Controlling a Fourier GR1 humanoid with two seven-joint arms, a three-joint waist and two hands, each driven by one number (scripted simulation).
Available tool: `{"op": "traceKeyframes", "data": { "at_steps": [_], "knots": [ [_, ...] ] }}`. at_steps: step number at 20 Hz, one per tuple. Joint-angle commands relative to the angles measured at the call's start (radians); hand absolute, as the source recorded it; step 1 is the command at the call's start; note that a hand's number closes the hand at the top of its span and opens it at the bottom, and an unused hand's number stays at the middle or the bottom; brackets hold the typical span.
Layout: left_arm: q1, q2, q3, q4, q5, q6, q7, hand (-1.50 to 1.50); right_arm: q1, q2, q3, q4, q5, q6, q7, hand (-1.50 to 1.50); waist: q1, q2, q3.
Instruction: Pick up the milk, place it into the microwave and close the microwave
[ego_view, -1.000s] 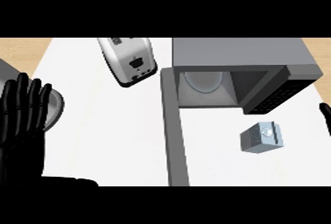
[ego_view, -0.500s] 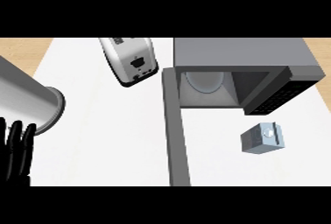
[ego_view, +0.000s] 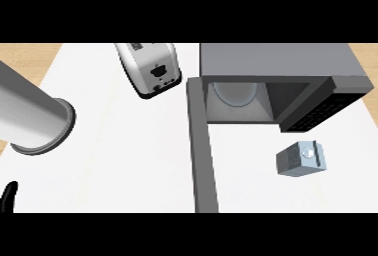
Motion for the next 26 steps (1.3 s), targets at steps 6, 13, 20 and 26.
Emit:
{"op": "traceKeyframes", "data": {
  "at_steps": [6, 13, 20, 26],
  "knots": [
    [0.263, -0.020, -0.006, -0.052, 0.054, -0.121, -0.162, -1.50, -0.022, 0.092, 0.045, 0.074, 0.193, -0.001, -0.043, -1.50, 0.011, -0.001, 0.000],
    [0.347, -0.007, 0.059, -0.027, 0.104, -0.208, -0.249, -1.50, -0.174, 0.088, 0.051, 0.296, 0.359, -0.034, -0.159, -1.50, 0.016, 0.001, 0.000],
    [0.366, -0.014, 0.083, -0.111, 0.126, -0.210, -0.205, -1.50, -0.293, 0.094, 0.089, 0.409, 0.478, -0.109, -0.154, -1.50, 0.010, 0.004, 0.001],
    [0.396, -0.015, 0.134, -0.005, 0.127, -0.291, -0.309, -1.50, -0.384, 0.078, 0.045, 0.653, 0.564, -0.192, -0.306, -1.50, 0.013, 0.004, 0.001]
  ]
}}
